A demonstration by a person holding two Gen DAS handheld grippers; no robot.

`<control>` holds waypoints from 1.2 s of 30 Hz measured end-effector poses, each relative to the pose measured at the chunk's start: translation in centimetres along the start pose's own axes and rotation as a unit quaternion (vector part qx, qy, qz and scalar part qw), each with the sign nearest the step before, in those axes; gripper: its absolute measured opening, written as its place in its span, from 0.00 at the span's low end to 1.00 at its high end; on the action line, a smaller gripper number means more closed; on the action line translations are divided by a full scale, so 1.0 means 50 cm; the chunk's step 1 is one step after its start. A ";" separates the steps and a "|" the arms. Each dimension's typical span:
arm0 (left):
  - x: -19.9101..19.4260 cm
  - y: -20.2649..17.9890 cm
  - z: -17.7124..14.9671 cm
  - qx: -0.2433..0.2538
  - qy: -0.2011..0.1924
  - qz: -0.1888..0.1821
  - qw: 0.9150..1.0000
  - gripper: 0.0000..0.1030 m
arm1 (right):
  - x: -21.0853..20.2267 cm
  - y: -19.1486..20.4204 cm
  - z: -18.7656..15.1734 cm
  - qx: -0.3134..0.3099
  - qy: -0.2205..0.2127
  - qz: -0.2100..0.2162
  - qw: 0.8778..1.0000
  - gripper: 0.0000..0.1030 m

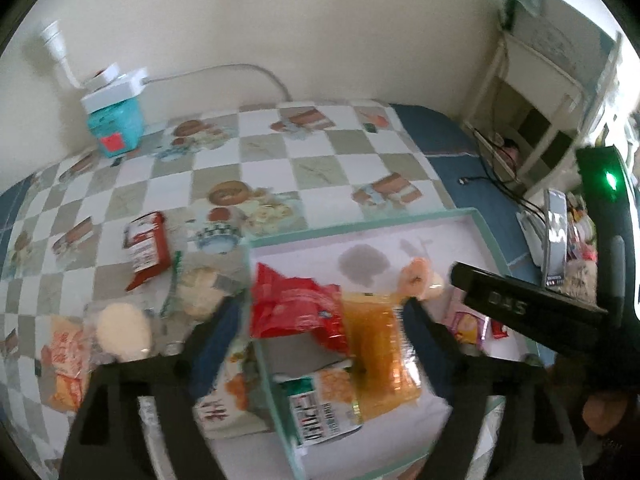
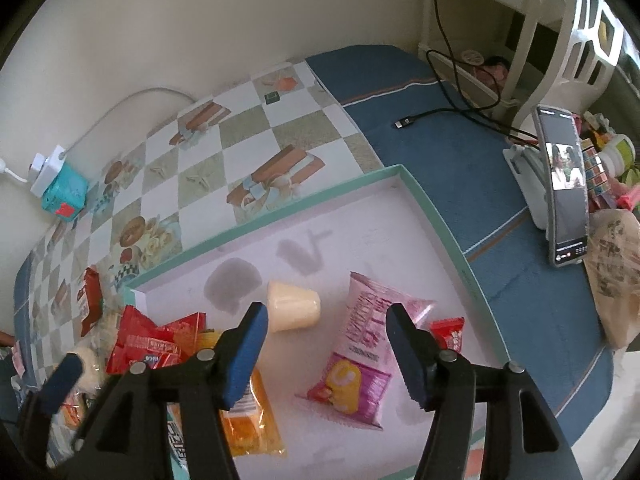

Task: Organize snacks
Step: 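Move both open tools back over the snack pile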

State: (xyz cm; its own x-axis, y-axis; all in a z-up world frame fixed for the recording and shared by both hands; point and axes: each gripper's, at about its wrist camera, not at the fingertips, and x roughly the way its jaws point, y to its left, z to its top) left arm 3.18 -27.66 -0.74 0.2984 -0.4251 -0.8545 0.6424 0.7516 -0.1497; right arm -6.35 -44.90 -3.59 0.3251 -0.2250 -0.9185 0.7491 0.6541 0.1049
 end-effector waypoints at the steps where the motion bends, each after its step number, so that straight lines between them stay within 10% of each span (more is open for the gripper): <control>1: -0.006 0.017 -0.001 -0.012 -0.002 0.000 1.000 0.87 | -0.004 0.002 -0.002 -0.001 -0.001 -0.002 1.000 0.68; 7: -0.030 0.101 -0.018 -0.069 -0.015 0.034 0.997 0.98 | -0.037 0.022 -0.024 -0.020 -0.023 -0.002 1.000 1.00; 21: -0.110 0.316 -0.072 -0.148 -0.008 0.124 0.981 0.98 | -0.094 0.146 -0.107 -0.049 -0.048 0.010 0.998 1.00; 36: -0.147 0.556 -0.166 -0.283 0.027 0.172 0.943 0.98 | -0.092 0.376 -0.217 -0.092 -0.032 0.070 0.993 1.00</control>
State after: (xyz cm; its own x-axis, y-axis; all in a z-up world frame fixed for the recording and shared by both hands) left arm 13.01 0.55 -2.76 0.3743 -0.0930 -0.9226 0.0306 0.9957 -0.0879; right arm -0.03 -23.76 -1.52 0.4595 -0.1641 -0.8729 0.5776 0.8018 0.1534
